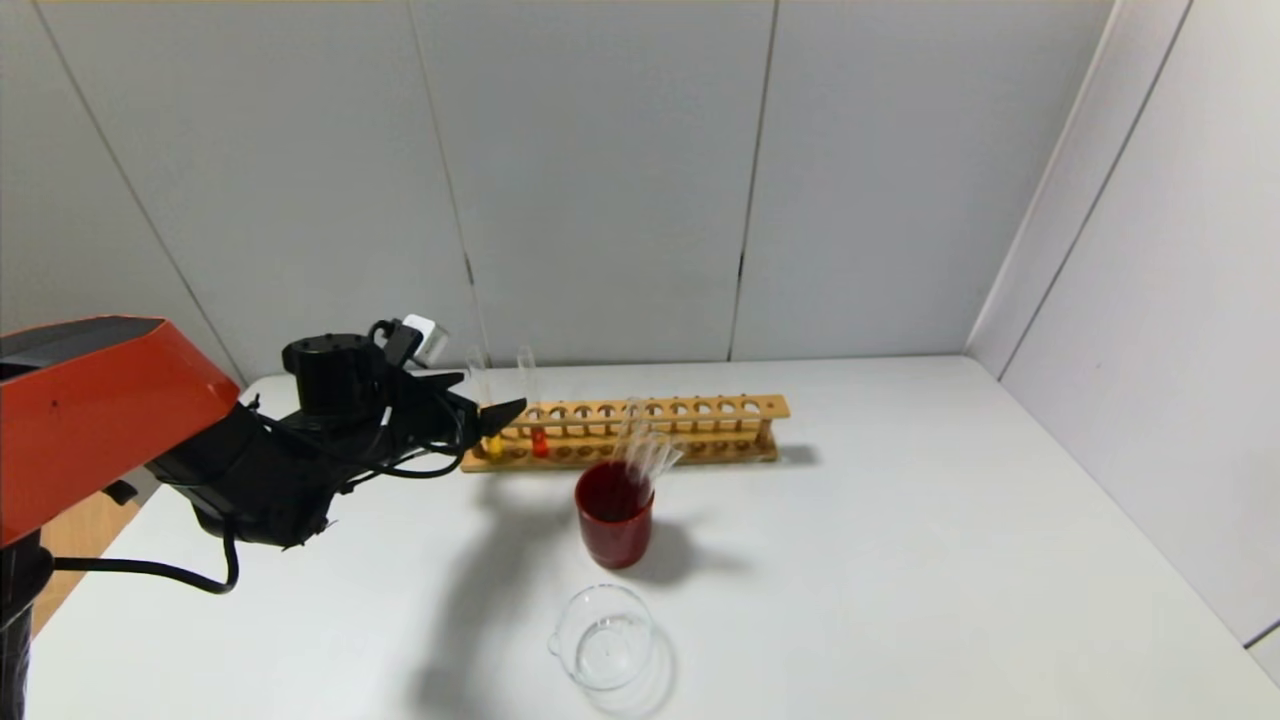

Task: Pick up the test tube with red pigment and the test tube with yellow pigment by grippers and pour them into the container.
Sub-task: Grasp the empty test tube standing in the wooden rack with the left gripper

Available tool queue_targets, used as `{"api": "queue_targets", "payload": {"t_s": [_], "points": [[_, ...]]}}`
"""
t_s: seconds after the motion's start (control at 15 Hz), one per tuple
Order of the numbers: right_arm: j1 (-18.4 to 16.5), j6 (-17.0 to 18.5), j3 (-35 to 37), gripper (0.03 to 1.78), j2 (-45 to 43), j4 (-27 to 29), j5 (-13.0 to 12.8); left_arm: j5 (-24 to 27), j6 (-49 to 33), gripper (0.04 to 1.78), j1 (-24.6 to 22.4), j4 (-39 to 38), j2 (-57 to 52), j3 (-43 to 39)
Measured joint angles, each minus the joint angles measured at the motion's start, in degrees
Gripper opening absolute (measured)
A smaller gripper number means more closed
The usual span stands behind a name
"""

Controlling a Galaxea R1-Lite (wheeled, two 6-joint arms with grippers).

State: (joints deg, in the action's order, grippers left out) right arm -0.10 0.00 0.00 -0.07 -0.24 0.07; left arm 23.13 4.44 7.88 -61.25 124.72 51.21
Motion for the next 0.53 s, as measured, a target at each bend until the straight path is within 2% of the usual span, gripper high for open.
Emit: {"api": "queue_targets", "payload": {"t_s": [0.53], "points": [[0.0, 0.0, 0.0, 1.75, 0.0, 0.0, 0.0, -1.3, 0.0, 1.75, -1.5, 0.1, 0.9, 1.3]]}}
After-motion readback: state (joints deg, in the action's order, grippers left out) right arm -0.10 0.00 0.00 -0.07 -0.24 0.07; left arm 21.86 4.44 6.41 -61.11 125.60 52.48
